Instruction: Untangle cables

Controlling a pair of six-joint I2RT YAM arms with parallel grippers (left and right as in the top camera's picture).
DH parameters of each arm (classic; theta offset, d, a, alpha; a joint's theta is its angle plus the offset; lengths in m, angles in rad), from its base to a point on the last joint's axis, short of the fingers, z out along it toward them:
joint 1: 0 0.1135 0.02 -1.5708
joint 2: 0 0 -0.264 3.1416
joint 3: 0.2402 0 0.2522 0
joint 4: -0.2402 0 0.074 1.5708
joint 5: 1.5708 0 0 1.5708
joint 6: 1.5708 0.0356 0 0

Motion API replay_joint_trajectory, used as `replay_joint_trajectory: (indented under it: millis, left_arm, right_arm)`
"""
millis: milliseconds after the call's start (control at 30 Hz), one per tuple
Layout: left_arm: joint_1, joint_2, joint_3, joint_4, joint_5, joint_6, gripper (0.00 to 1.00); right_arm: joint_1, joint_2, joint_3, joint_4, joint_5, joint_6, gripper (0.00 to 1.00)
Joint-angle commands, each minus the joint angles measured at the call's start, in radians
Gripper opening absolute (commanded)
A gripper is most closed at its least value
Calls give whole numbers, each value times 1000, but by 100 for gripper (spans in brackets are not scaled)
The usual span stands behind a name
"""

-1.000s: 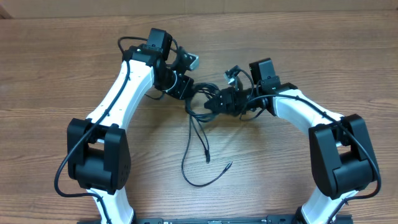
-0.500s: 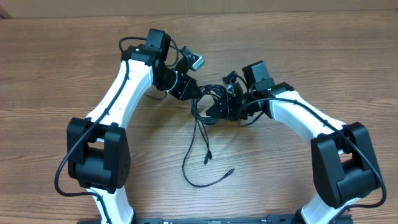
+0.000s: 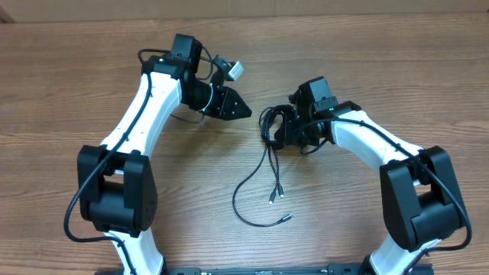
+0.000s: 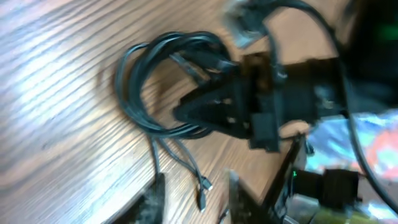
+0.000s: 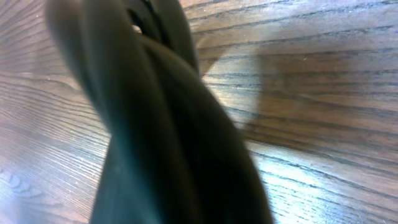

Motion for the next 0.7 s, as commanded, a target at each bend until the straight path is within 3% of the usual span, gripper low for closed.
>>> replay_joint_trajectory:
  millis: [0, 233, 433, 667]
  left_arm:
    - [-15, -26, 7, 3, -187, -144, 41]
    - [-62, -13, -49, 24, -320, -206, 42]
    - [-88, -5, -78, 72, -320, -204, 13]
    - [-90, -5, -79, 106, -320, -206, 13]
  right_arm:
    - [0, 0, -2, 6, -18, 7, 4]
    - [0, 0, -2, 48, -166, 3, 4]
    - [1, 0, -2, 108, -292, 0, 4]
    - [1, 0, -2, 106, -295, 0, 4]
